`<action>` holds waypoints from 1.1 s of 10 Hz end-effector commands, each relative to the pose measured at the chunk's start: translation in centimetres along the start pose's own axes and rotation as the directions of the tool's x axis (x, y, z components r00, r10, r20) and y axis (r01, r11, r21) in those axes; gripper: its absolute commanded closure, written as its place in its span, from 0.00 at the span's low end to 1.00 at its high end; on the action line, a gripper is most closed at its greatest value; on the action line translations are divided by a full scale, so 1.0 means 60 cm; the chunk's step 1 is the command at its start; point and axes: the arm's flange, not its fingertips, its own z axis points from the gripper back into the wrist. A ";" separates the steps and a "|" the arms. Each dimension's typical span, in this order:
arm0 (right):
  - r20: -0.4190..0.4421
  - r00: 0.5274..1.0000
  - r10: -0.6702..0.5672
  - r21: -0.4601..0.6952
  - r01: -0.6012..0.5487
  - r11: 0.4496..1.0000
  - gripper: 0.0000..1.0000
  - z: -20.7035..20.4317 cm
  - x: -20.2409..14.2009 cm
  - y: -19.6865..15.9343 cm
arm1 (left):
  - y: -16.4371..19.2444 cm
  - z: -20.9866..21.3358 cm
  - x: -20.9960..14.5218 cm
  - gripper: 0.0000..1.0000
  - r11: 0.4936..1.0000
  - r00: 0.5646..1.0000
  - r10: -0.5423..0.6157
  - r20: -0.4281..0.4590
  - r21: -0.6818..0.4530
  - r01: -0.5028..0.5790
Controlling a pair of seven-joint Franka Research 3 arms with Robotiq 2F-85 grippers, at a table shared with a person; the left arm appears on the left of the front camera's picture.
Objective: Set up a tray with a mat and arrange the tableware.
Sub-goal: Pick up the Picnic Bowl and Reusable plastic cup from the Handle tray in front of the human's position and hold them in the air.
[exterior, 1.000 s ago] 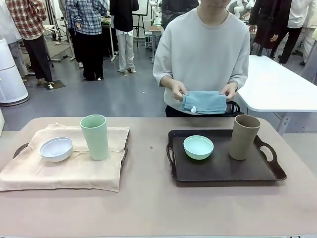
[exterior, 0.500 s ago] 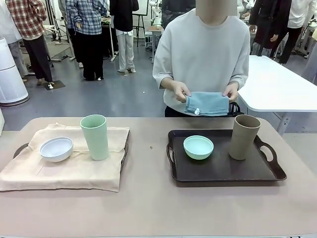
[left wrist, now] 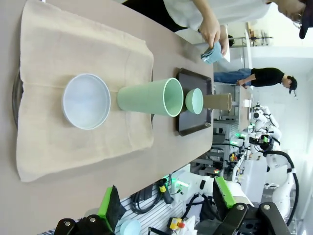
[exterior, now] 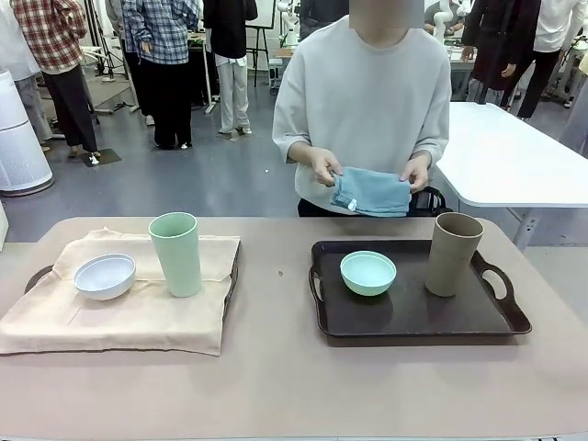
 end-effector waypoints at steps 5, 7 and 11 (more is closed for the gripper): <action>-0.003 1.000 0.010 0.012 -0.009 1.000 0.00 0.001 -0.002 0.003 | -0.004 0.003 0.000 0.00 1.000 1.000 0.015 0.009 -0.004 -0.015; -0.003 1.000 0.010 0.012 -0.009 1.000 0.00 0.001 -0.002 0.003 | -0.004 0.003 0.000 0.00 1.000 1.000 0.015 0.009 -0.004 -0.015; 0.006 0.993 0.116 0.015 -0.116 0.993 0.00 -0.001 0.022 0.033 | -0.104 -0.046 -0.016 0.00 0.976 0.989 -0.138 -0.051 0.162 0.144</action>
